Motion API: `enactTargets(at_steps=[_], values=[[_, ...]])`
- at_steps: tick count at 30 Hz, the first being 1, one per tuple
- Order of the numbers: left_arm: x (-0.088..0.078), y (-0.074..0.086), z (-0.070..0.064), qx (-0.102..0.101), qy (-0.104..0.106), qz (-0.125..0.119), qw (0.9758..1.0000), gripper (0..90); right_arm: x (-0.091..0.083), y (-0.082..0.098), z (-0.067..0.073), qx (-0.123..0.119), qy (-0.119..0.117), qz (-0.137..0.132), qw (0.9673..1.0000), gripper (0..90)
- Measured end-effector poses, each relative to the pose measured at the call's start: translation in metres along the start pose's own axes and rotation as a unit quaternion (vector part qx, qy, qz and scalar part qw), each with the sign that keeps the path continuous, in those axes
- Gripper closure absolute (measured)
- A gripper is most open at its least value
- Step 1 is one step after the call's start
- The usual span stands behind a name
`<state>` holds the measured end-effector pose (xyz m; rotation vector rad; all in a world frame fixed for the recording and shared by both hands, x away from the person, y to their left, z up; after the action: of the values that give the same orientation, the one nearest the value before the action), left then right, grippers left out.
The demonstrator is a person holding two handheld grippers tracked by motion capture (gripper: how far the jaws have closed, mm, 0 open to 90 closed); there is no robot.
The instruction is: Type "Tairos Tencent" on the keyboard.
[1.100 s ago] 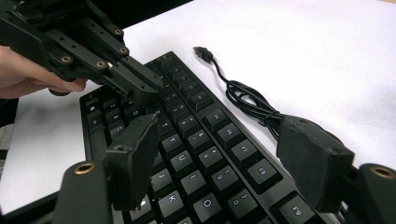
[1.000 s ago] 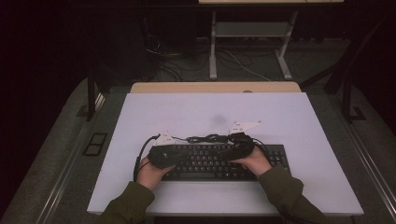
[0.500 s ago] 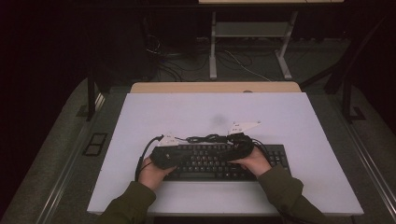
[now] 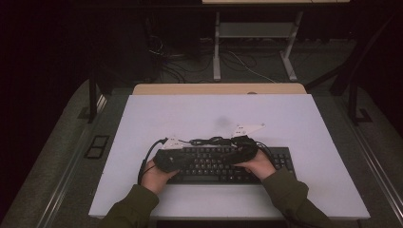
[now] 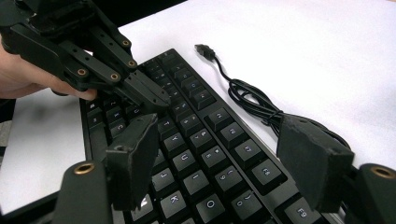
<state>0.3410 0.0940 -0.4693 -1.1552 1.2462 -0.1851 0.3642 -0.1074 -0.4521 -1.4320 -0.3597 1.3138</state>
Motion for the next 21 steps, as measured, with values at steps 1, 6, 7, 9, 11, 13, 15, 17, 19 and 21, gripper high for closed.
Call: enactTargets(at_steps=[1, 6, 7, 9, 11, 13, 15, 17, 19, 21], values=[[-0.0006, 0.0, 0.0001, 0.004, -0.002, 0.002, 1.0, 89.3, -0.0001, -0.0001, 0.0, 0.0, 0.0, 0.0, 1.0, 29.1], [-0.002, -0.001, 0.0, 0.001, 0.0, -0.002, 1.0, 89.3, -0.0012, -0.0007, -0.0003, 0.0, 0.001, 0.001, 1.0, 29.0], [-0.0021, -0.0007, 0.0002, 0.0, 0.002, -0.002, 1.0, 89.3, -0.0013, -0.0007, -0.0003, 0.0, 0.001, 0.0, 1.0, 29.0], [-0.0022, -0.0008, 0.0002, 0.001, 0.001, -0.001, 1.0, 89.3, -0.0012, -0.0007, -0.0005, -0.002, 0.001, 0.0, 1.0, 29.0], [-0.0023, -0.0011, -0.0001, -0.001, 0.002, -0.004, 1.0, 89.3, -0.0013, -0.0007, -0.0006, -0.002, 0.001, 0.0, 1.0, 29.0], [-0.0029, -0.0017, -0.0005, -0.002, 0.002, -0.006, 1.0, 89.3, -0.0015, -0.0008, -0.0005, 0.0, 0.001, 0.0, 1.0, 29.0], [-0.0043, -0.0025, -0.0002, 0.003, 0.002, -0.008, 1.0, 89.3, -0.0015, -0.001, -0.0007, -0.003, 0.002, -0.001, 1.0, 29.0], [-0.0056, -0.0035, -0.001, 0.0, 0.002, -0.014, 0.9999, 89.3, -0.0017, -0.0011, -0.0004, -0.001, 0.002, -0.001, 1.0, 29.0], [-0.0072, -0.004, -0.0017, -0.003, 0.004, -0.017, 0.9998, 89.3, -0.0017, -0.0011, -0.0005, -0.001, 0.002, -0.001, 1.0, 29.0], [-0.009, -0.0046, -0.0019, 0.001, 0.007, -0.02, 0.9998, 89.3, -0.0015, -0.001, -0.0004, -0.001, 0.002, -0.001, 1.0, 28.9]])
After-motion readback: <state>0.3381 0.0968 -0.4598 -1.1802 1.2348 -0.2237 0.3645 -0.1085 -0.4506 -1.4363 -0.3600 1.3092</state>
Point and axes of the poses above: each handheld gripper's, and its own axes: x roughly forward along the jaws, y roughly out of its underside, z roughly to its left, the point moved 5 cm from there along x, roughly forward along the jaws, and after that the axes turned 1 degree about y, right-handed, at the moved point
